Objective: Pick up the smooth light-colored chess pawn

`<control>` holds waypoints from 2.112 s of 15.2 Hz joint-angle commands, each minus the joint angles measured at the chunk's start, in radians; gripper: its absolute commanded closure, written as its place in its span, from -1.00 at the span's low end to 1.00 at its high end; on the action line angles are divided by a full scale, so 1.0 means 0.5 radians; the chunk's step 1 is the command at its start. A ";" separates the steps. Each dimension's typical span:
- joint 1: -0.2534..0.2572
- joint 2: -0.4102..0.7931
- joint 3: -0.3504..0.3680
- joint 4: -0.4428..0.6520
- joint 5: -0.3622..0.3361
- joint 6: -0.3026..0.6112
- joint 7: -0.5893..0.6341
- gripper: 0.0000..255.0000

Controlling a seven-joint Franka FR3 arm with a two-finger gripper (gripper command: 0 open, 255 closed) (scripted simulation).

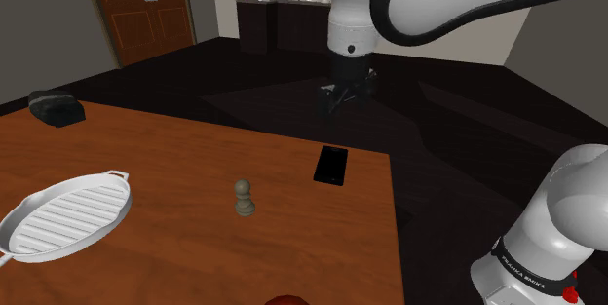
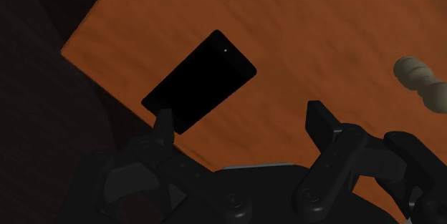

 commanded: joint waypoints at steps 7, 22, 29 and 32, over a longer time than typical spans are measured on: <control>0.019 0.600 0.302 0.366 -0.296 0.090 0.535 -1.00; 0.513 1.738 0.302 1.332 -0.966 -0.114 1.208 -1.00; 0.514 1.788 0.282 1.254 -1.004 0.000 1.252 -1.00; 0.517 1.793 0.281 1.260 -1.006 -0.002 1.253 1.00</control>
